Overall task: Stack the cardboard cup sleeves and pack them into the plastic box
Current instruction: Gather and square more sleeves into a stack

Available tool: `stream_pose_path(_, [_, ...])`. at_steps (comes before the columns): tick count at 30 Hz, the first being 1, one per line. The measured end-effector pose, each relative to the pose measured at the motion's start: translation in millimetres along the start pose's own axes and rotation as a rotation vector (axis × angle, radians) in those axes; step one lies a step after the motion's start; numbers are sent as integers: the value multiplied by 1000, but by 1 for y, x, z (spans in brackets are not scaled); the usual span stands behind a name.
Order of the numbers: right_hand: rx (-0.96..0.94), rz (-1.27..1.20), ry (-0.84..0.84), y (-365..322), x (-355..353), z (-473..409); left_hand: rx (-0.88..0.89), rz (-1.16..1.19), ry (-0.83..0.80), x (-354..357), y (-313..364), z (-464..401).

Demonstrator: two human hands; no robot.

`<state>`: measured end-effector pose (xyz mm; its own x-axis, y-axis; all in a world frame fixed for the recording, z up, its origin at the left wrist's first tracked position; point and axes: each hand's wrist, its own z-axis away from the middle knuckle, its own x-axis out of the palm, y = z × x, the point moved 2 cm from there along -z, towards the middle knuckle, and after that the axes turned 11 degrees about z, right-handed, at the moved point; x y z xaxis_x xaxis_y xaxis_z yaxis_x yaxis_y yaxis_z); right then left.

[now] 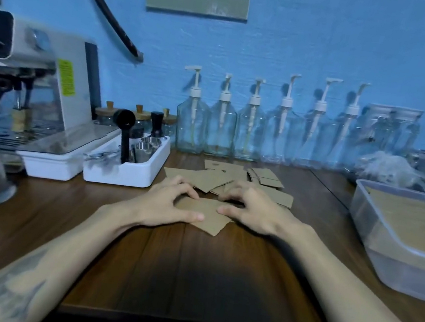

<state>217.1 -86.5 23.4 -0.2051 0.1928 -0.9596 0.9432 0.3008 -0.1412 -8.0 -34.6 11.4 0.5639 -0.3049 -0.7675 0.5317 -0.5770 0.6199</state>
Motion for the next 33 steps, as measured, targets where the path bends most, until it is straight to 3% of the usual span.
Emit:
stream_pose_path(4, [10, -65, 33, -1, -2, 1, 29, 84, 37, 1, 2, -4])
stream_pose_path(9, [-3, -338, 87, -18, -7, 5, 100, 230, 179, -4, 10, -2])
stream_pose_path(15, [24, -599, -31, -17, -7, 12, 149, 542, 348, -6, 20, -2])
stream_pose_path(18, [98, -741, 45, -10, -12, 10, 151, 673, 409, -6, 23, -3])
stream_pose_path(21, [151, -869, 216, -6, -23, 9, 137, 731, 371, -3, 23, -5])
stream_pose_path(24, [132, -863, 383, -8, -29, 10, 149, 672, 306, 3, 25, -6])
stream_pose_path(27, [50, -761, 429, -15, -27, 9, 194, 661, 352, 0, 32, -7])
stream_pose_path(30, [20, -746, 388, -20, -23, 4, 260, 690, 382, -6, 39, -6])
stream_pose_path(33, [28, -794, 227, -23, -14, 1, 267, 761, 436, -9, 40, -6])
